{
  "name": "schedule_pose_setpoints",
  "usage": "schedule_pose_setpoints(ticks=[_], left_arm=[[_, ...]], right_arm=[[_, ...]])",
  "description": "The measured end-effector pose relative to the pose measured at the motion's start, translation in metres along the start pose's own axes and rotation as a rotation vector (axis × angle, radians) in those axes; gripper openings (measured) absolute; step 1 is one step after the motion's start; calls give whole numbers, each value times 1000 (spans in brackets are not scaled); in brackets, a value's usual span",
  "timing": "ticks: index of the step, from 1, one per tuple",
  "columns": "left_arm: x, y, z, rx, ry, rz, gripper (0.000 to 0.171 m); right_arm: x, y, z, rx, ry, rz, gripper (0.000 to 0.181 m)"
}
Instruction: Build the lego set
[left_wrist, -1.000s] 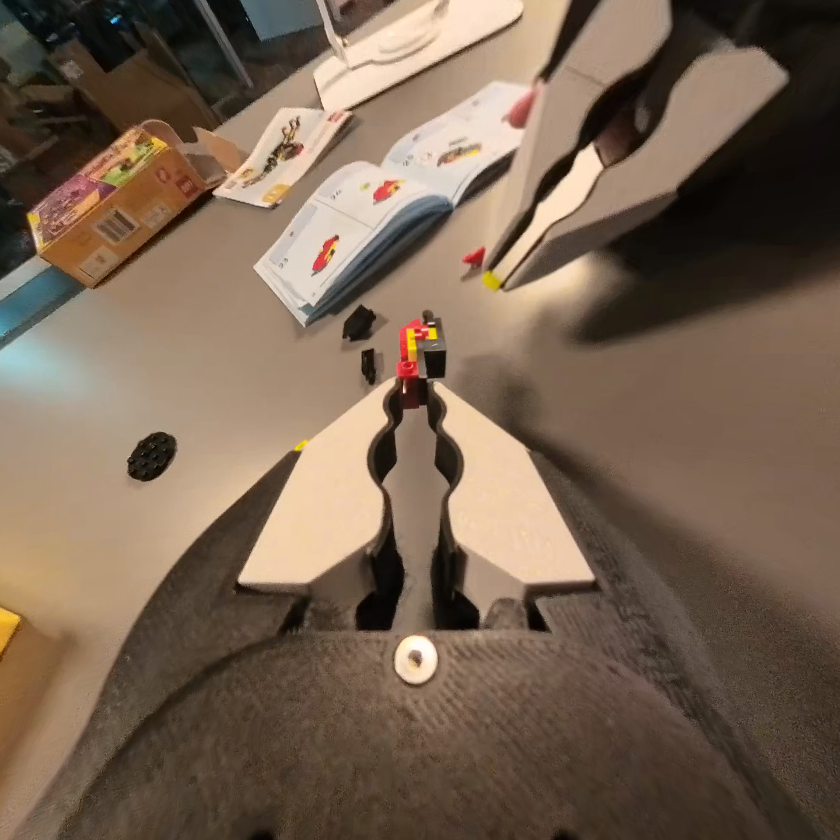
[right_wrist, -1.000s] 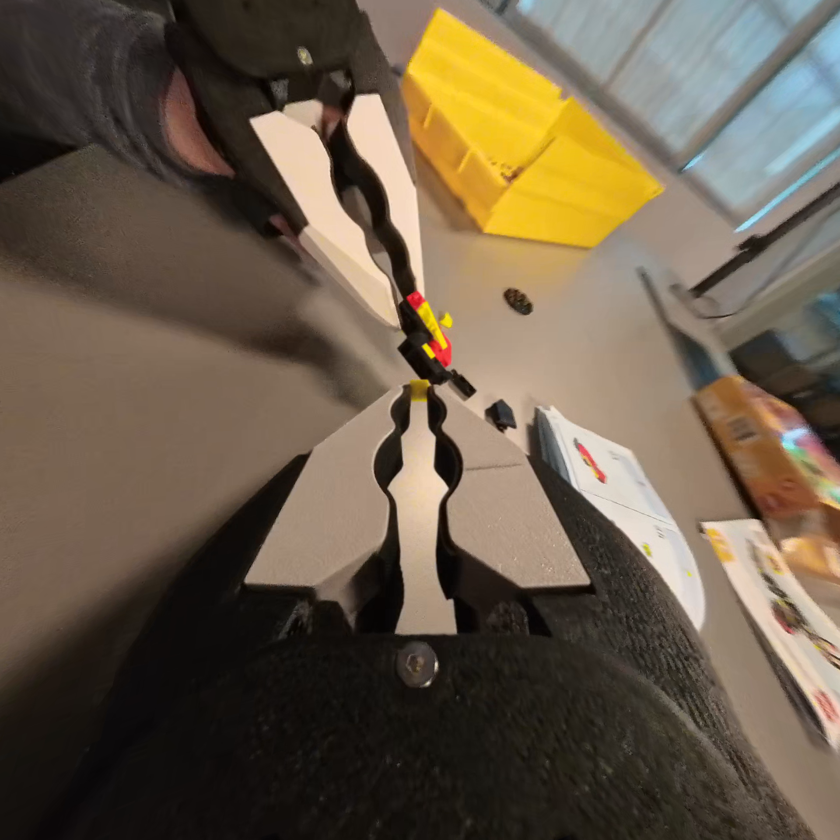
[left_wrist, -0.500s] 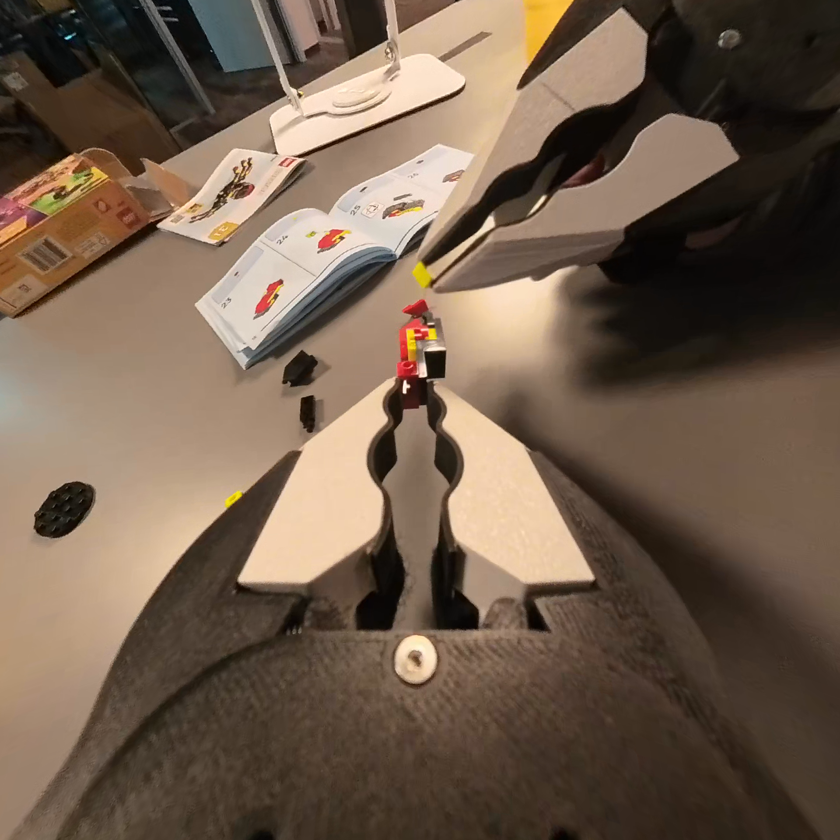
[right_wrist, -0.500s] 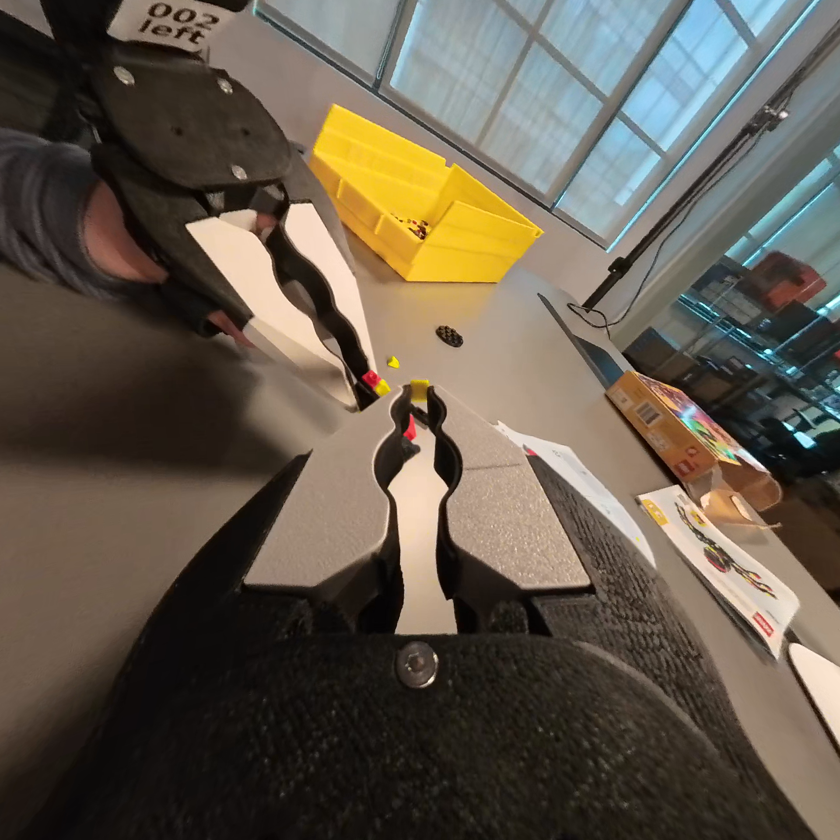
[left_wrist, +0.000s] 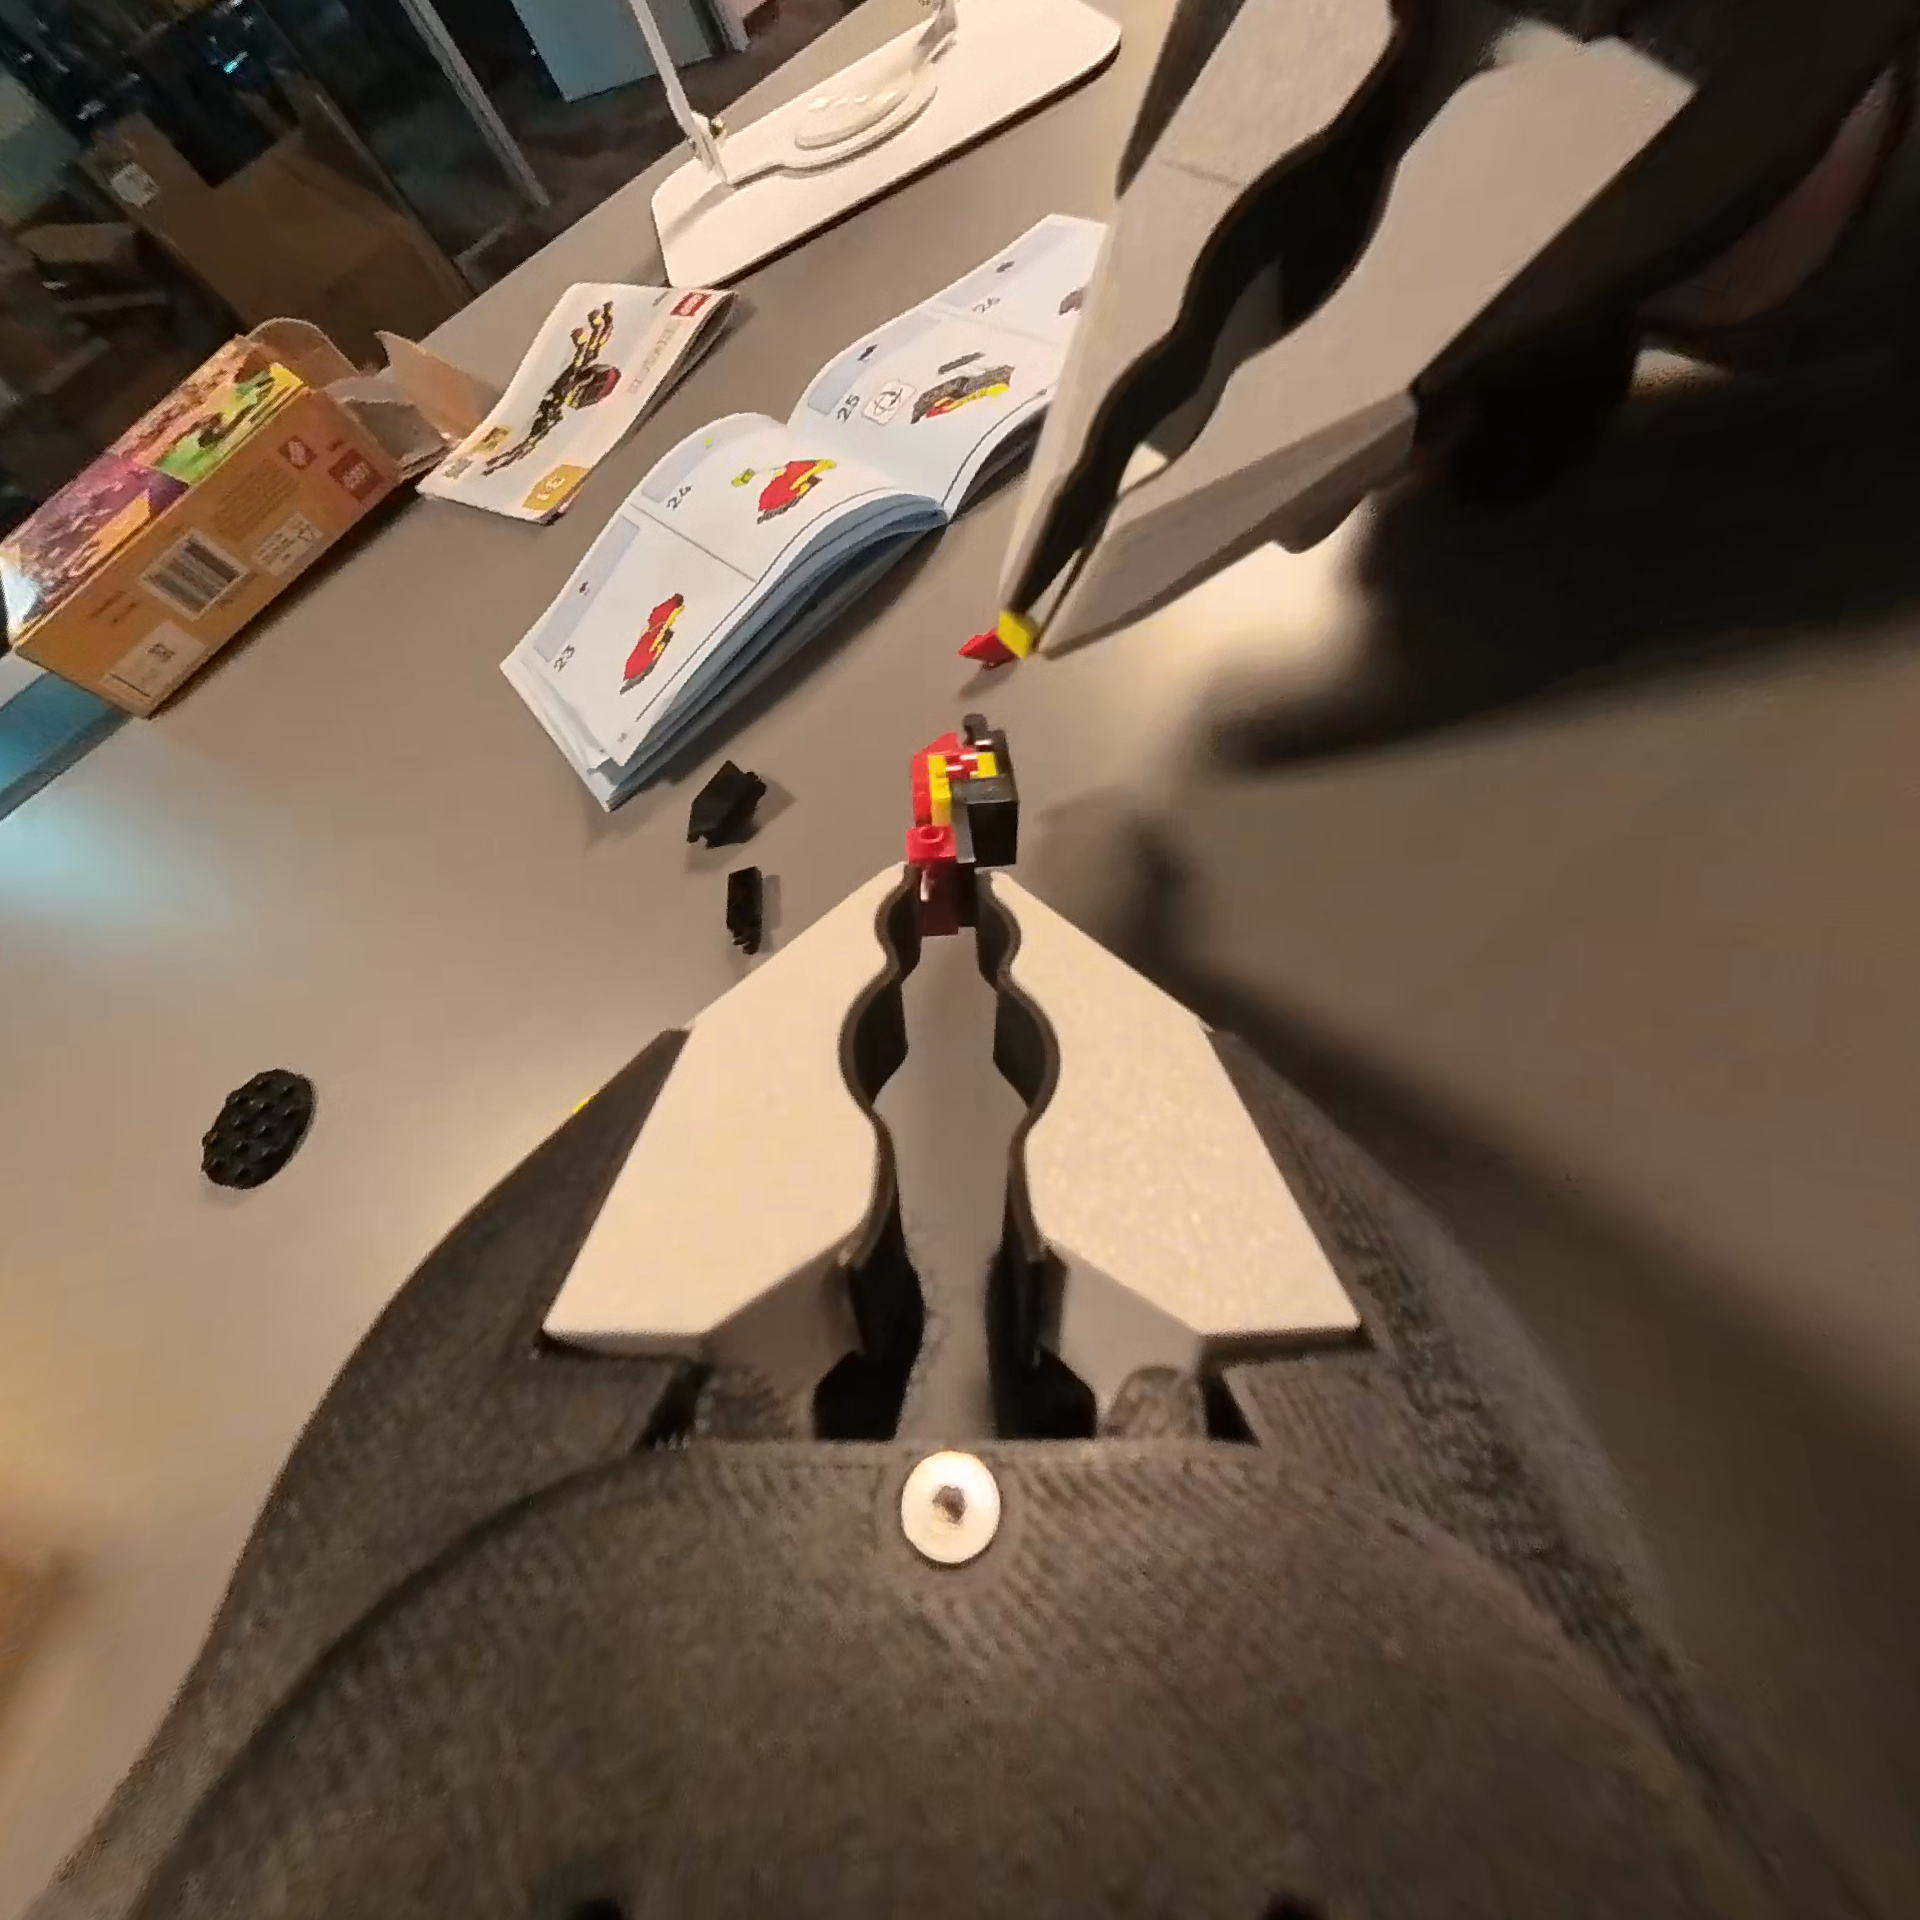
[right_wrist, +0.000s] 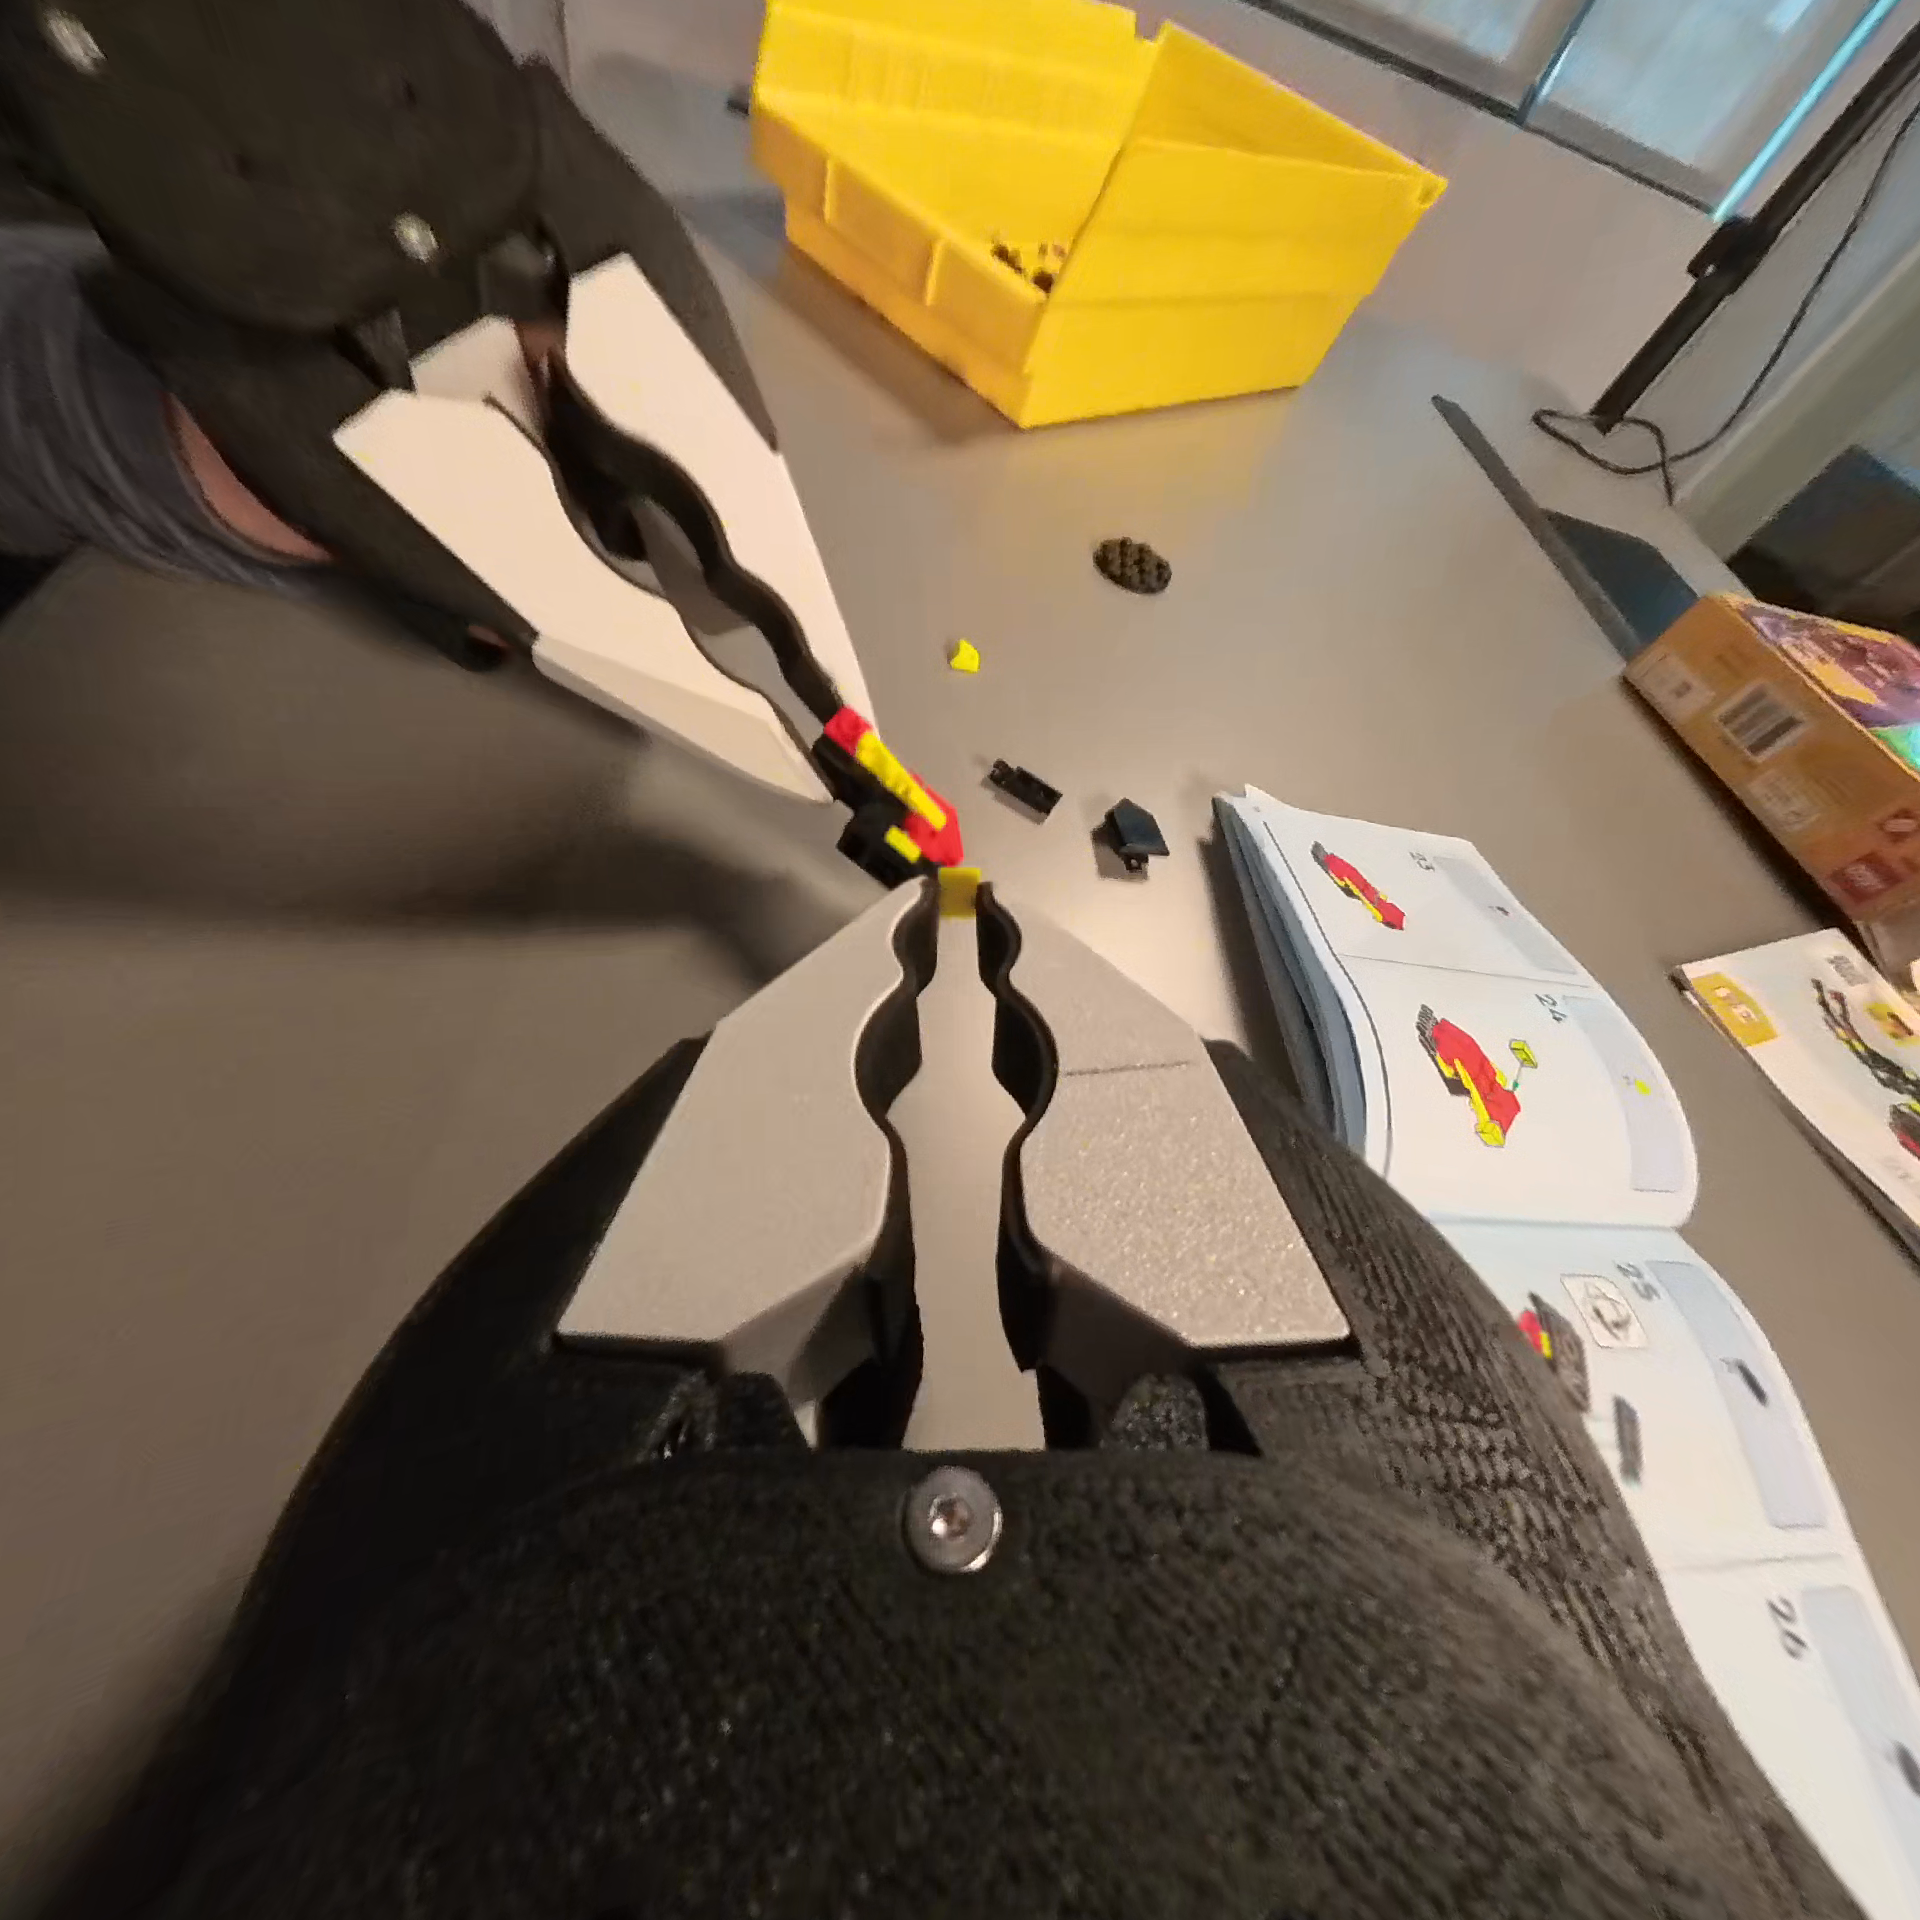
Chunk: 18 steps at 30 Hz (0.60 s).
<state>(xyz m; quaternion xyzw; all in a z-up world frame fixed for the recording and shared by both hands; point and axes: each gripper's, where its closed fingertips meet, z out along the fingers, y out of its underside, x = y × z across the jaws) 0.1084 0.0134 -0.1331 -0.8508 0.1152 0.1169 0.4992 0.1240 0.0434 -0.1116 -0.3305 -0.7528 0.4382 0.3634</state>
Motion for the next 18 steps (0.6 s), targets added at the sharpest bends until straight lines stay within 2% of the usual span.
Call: schedule_pose_setpoints(ticks=[3, 6, 11, 18], left_arm=[[4, -3, -1, 24, 19, 24, 9], [11, -8, -3, 58, 40, 68, 9], [29, -14, -4, 97, 108, 162, 9], [36, -13, -5, 93, 137, 196, 9]], right_arm=[[-4, -16, -3, 101, -5, 6, 5], [-20, -28, -5, 183, -28, -117, 4], [-44, -26, 0, 164, -99, -242, 4], [-46, -19, 1, 128, -110, -298, 5]])
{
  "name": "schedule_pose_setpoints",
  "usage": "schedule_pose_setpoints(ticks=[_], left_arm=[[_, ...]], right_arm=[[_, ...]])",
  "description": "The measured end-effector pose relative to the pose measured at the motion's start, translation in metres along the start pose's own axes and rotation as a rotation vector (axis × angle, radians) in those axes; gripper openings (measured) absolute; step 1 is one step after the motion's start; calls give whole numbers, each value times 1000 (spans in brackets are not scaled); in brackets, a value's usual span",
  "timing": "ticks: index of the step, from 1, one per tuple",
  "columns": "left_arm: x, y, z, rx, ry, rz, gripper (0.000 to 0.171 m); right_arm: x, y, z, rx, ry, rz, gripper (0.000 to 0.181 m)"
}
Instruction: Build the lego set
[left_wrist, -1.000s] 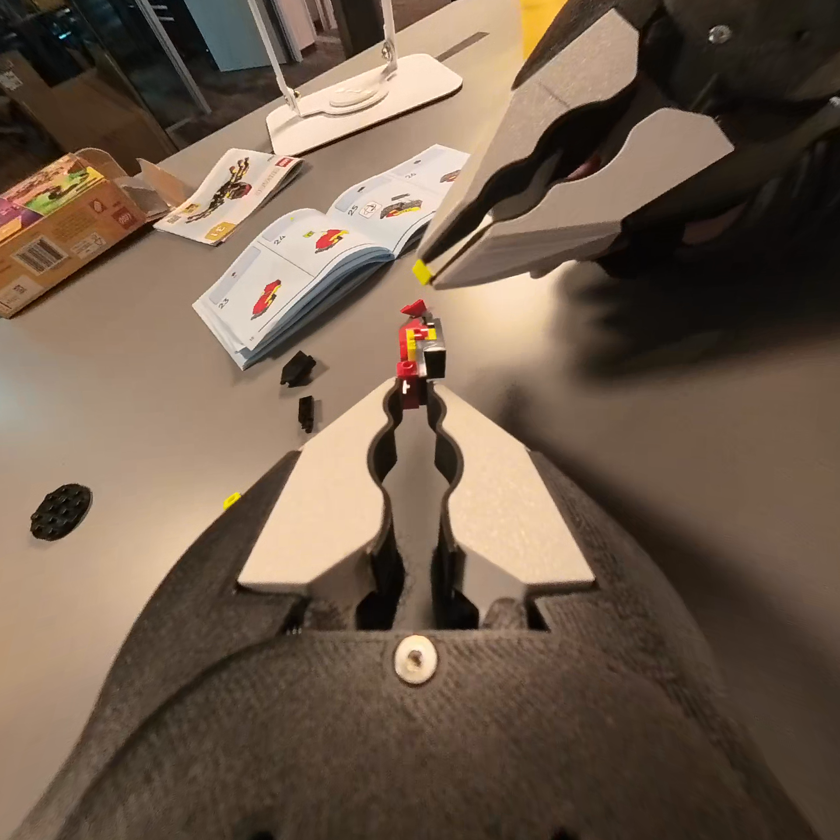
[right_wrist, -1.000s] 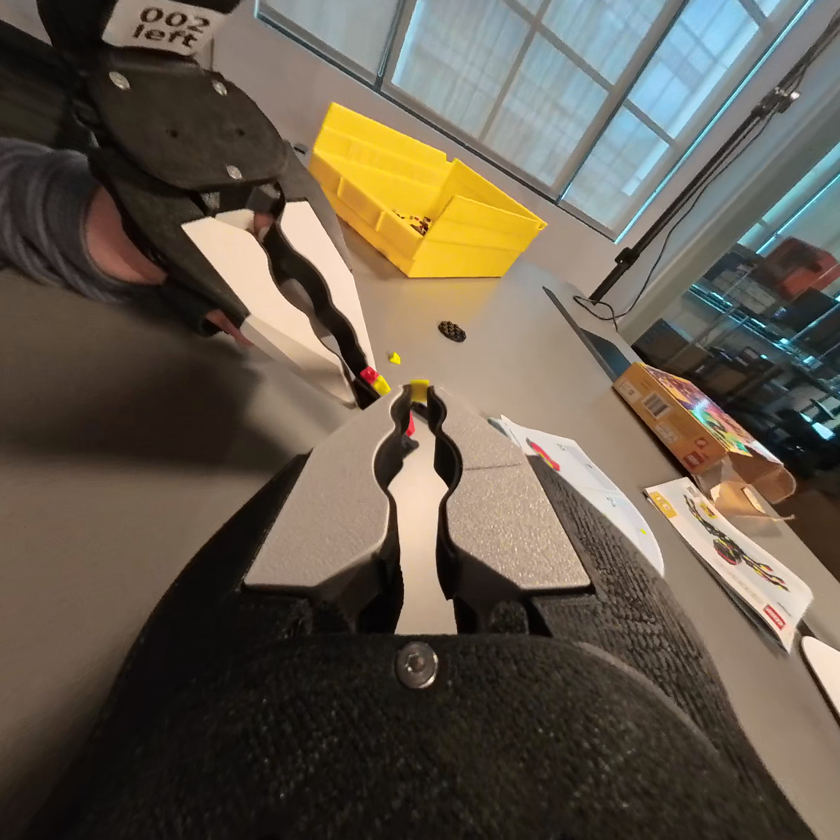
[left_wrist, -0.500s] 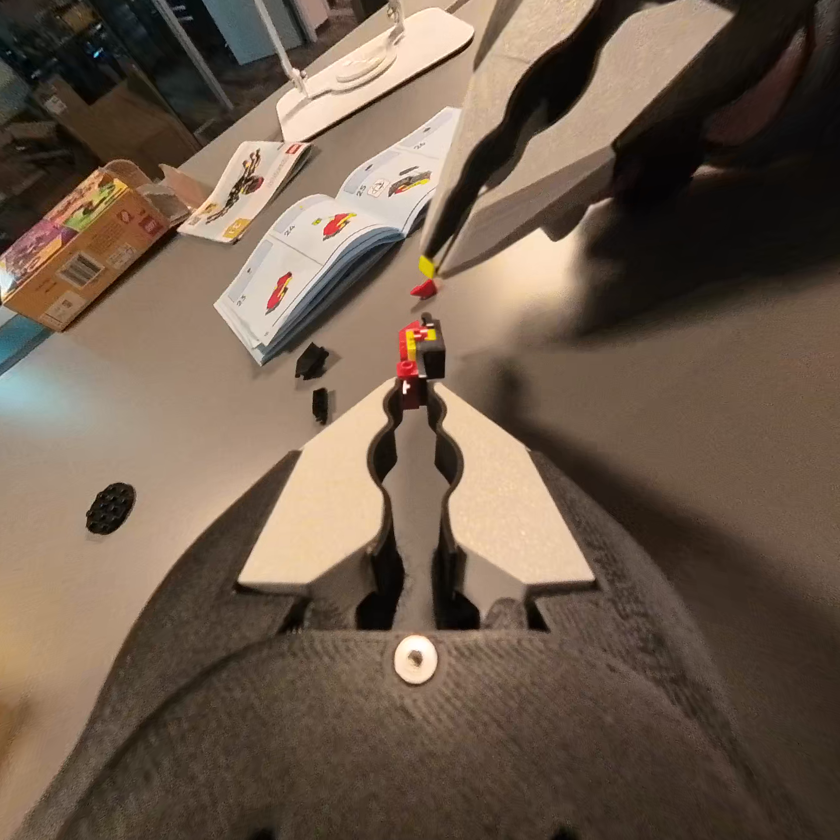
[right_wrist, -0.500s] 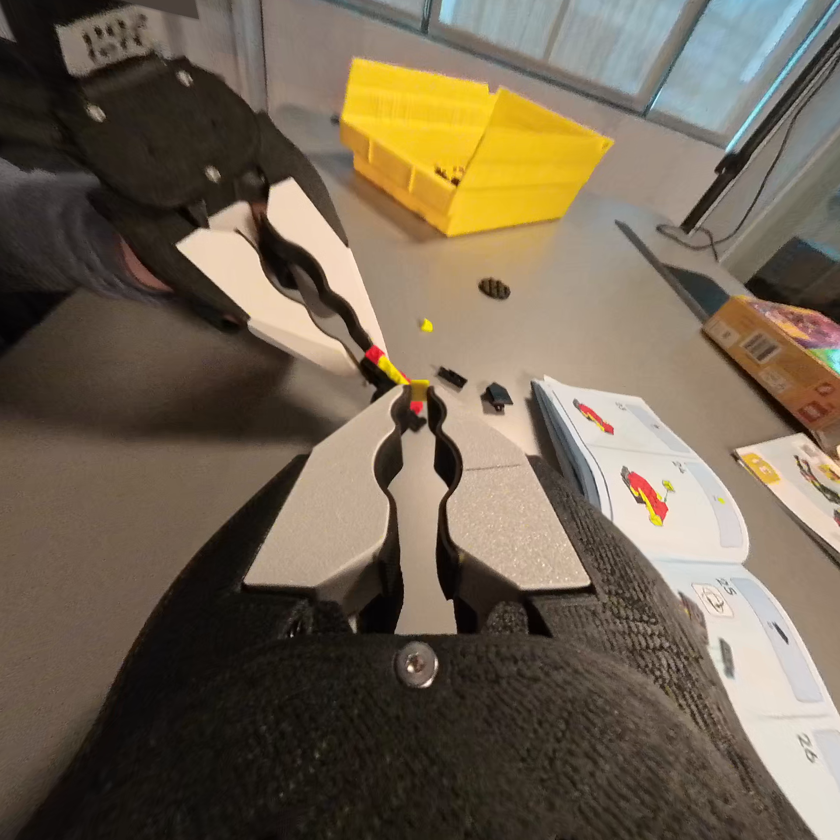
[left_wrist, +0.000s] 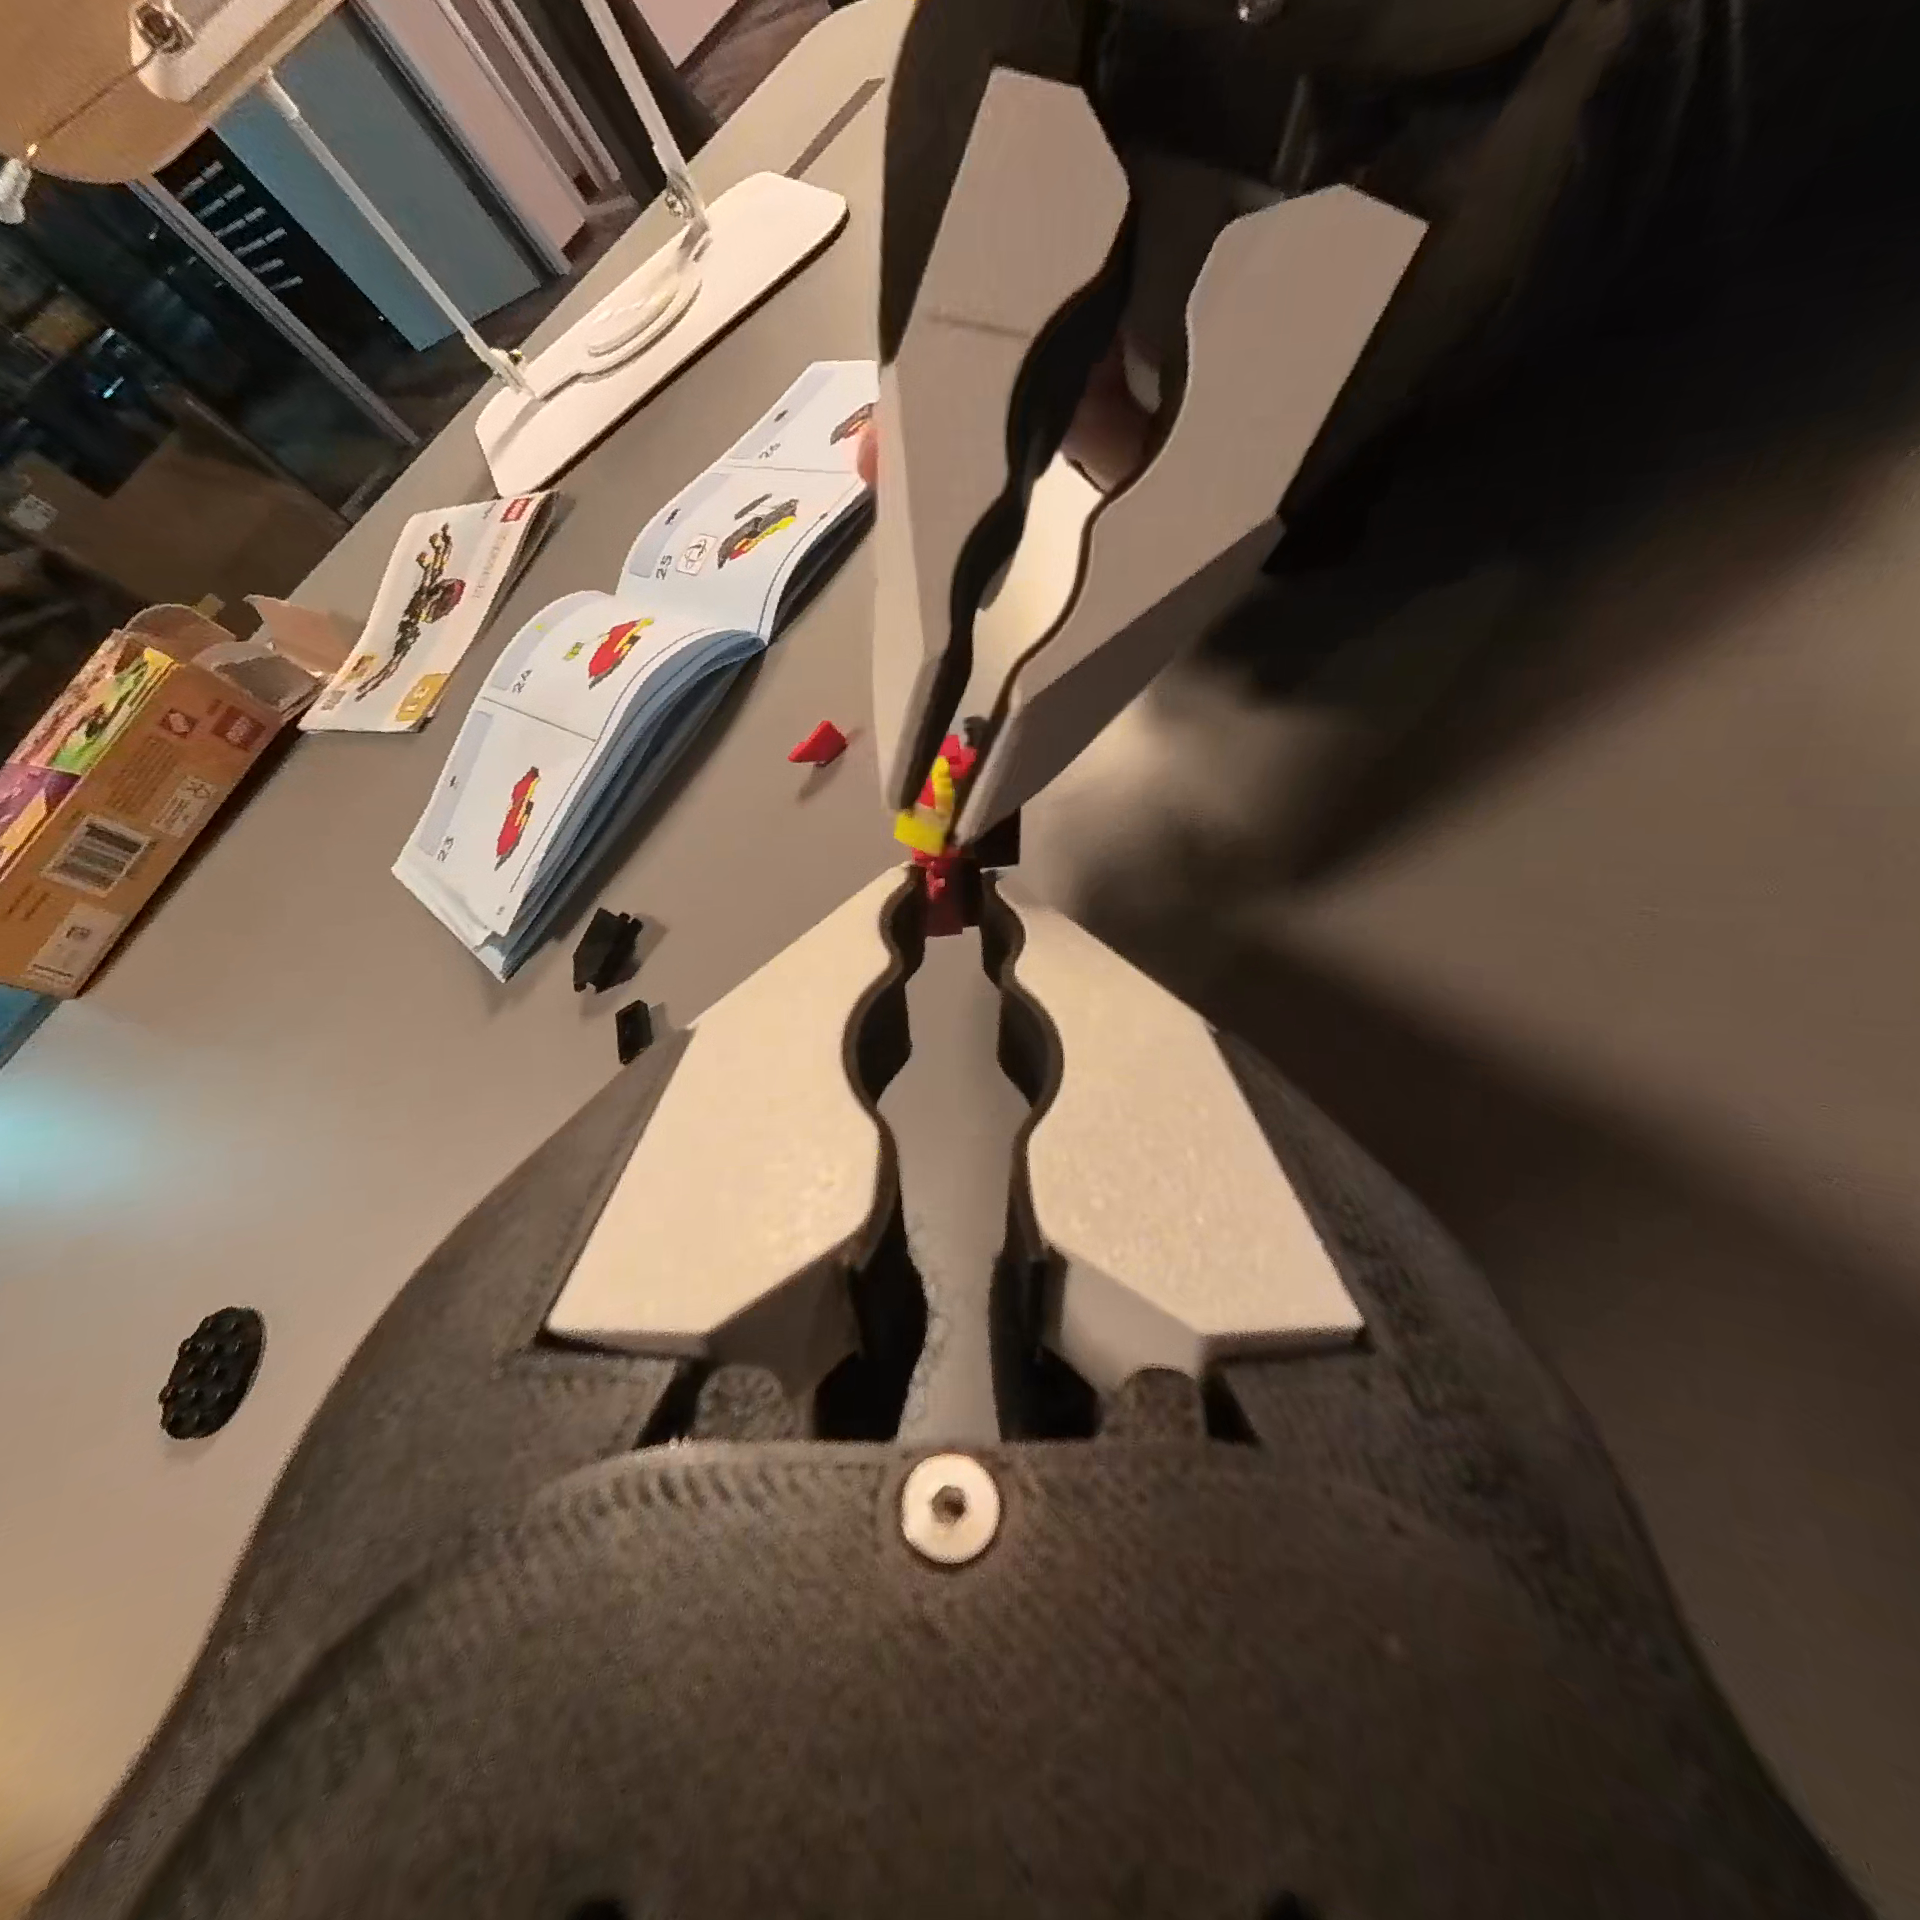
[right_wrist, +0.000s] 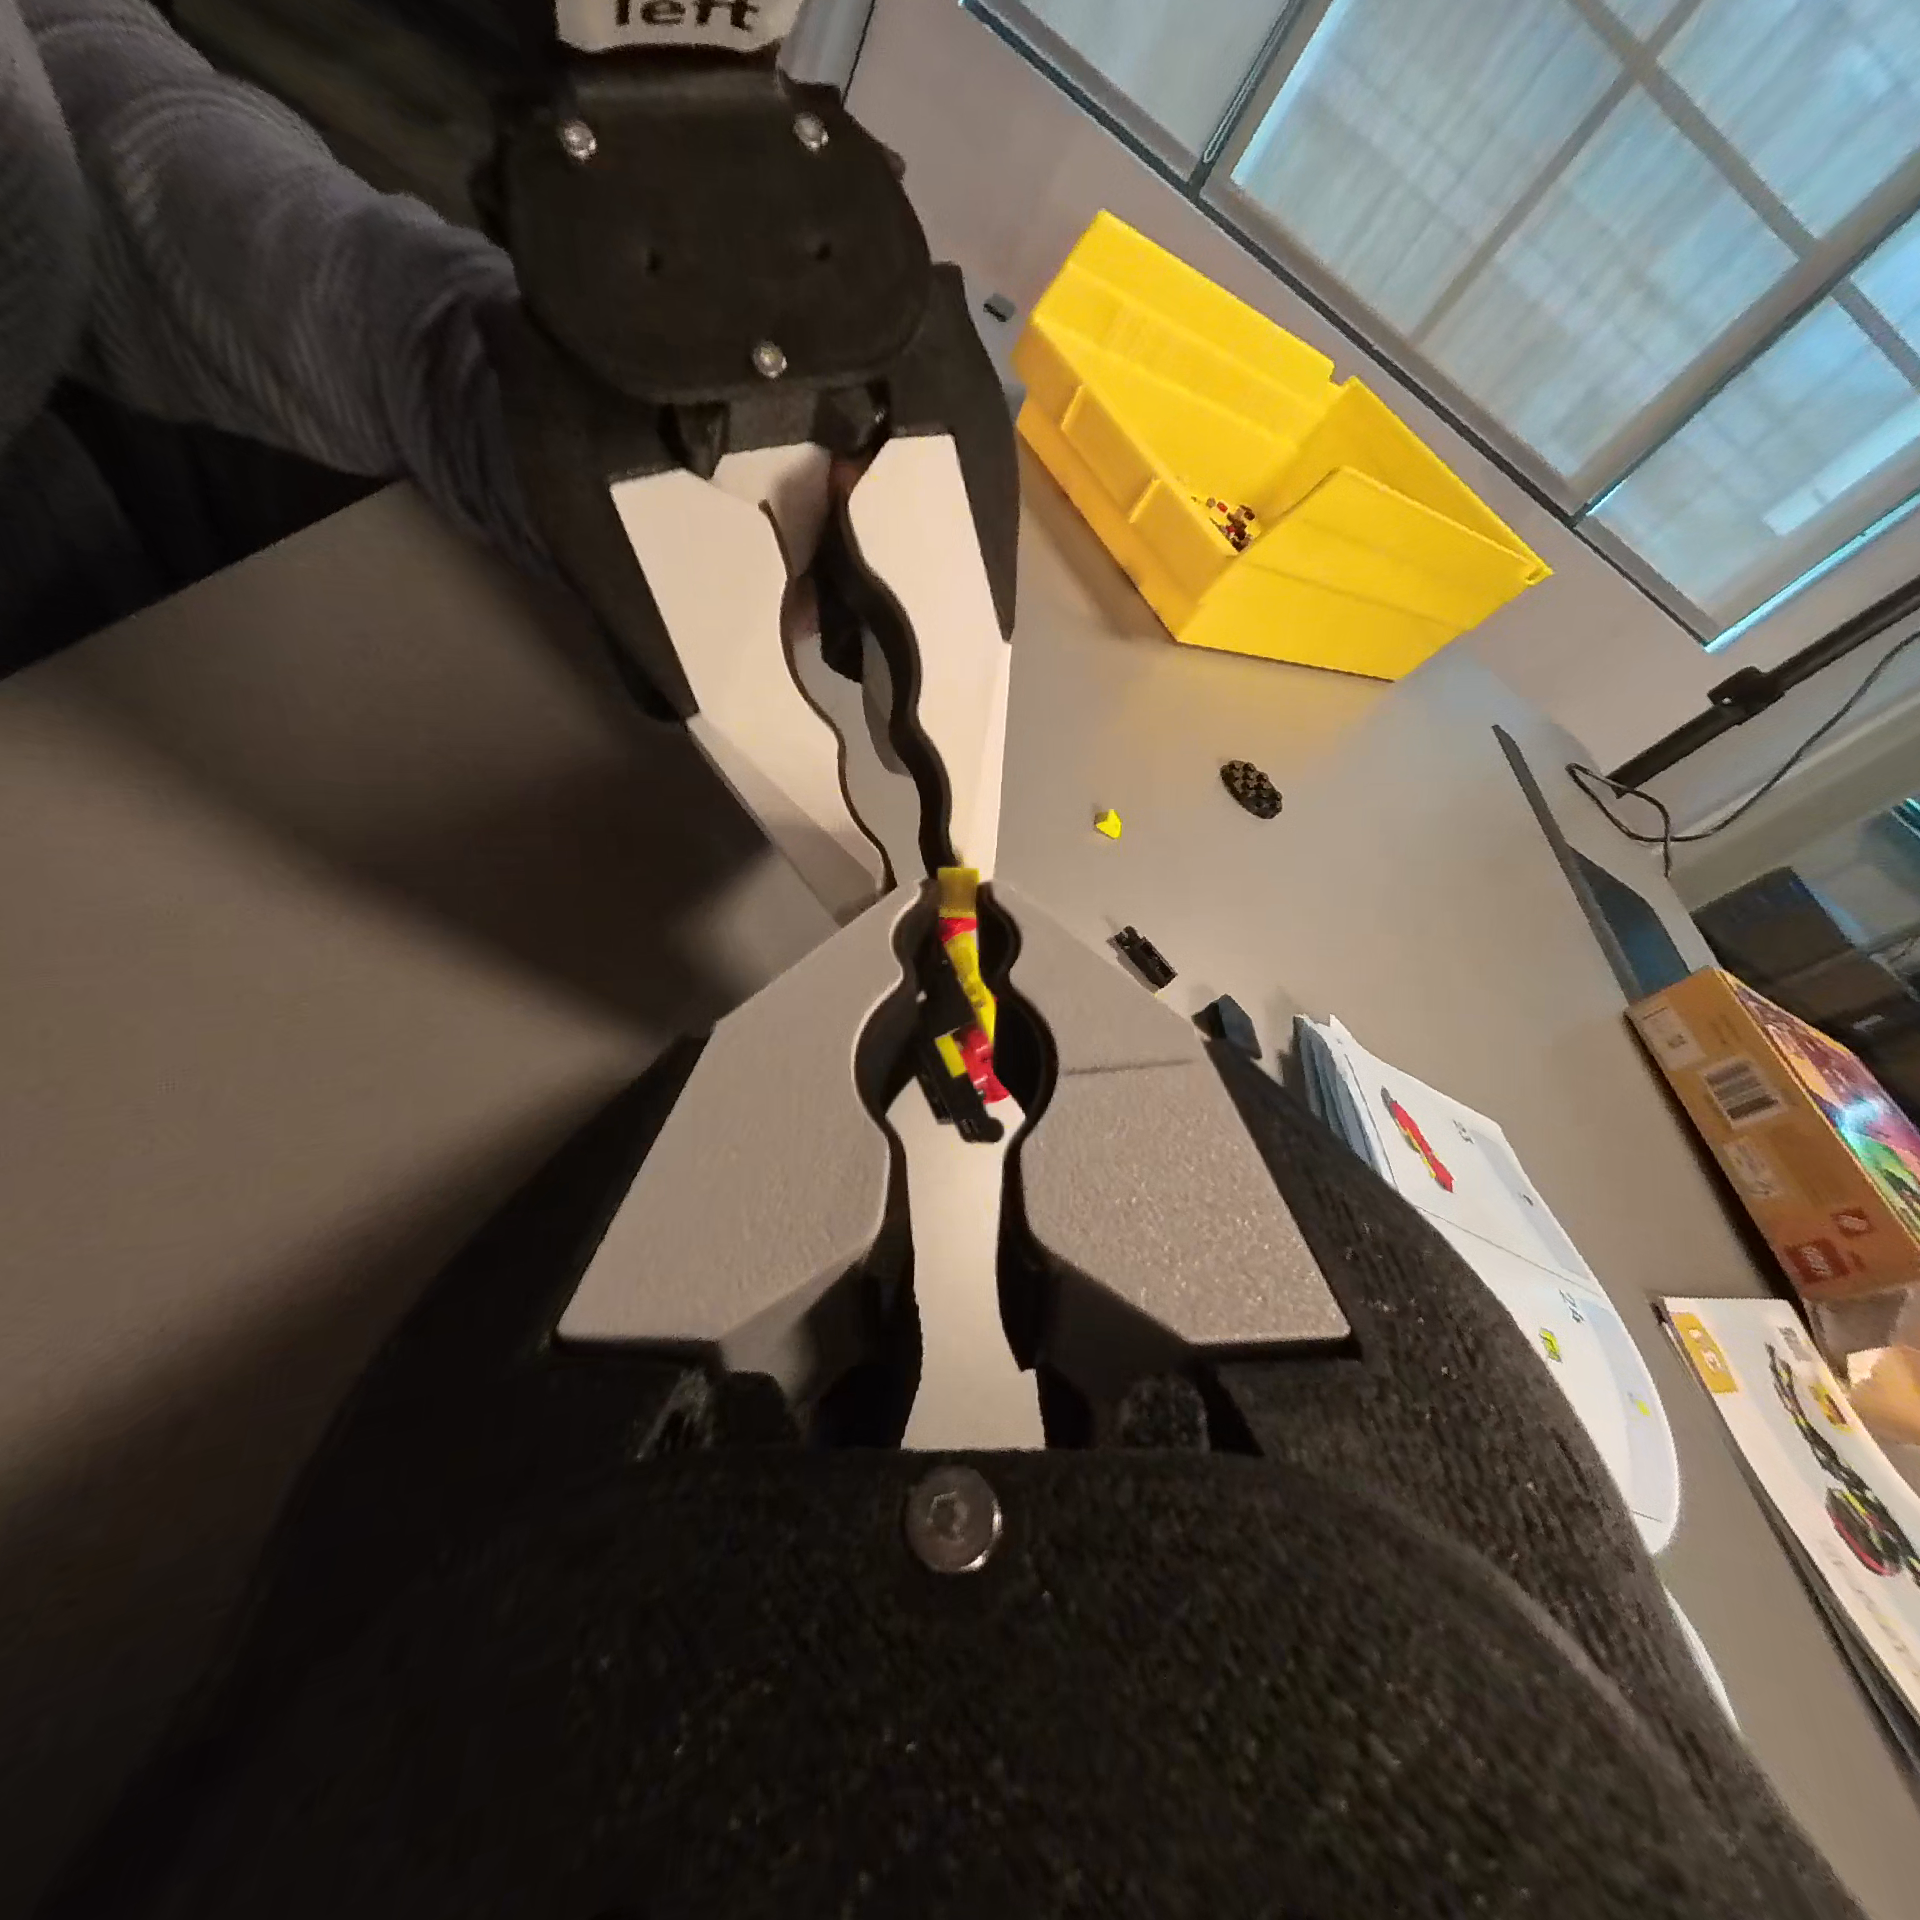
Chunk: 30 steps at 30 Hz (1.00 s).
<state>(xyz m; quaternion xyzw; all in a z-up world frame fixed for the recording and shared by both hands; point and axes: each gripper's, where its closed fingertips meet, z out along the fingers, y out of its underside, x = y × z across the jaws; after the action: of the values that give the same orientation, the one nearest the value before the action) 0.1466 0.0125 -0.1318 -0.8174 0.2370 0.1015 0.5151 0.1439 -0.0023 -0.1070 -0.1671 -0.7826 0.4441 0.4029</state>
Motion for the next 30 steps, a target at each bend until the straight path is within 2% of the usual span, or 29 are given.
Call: schedule_pose_setpoints(ticks=[17, 21, 24, 27, 30], left_arm=[[1, 0, -1, 5, 26, -15, 9], [-12, 6, -1, -26, -45, -54, 9], [-24, 13, -3, -60, -105, -90, 9], [-29, 17, -3, -78, -122, -119, 9], [-28, 19, -1, -90, -110, -133, 9]], right_arm=[[-3, 2, -1, -3, -21, -8, 4], [6, 2, -4, -11, 26, -23, 4], [18, 21, -6, -112, 44, 52, 4], [20, 56, -6, -300, -13, 261, 5], [15, 69, -8, -381, -64, 388, 5]])
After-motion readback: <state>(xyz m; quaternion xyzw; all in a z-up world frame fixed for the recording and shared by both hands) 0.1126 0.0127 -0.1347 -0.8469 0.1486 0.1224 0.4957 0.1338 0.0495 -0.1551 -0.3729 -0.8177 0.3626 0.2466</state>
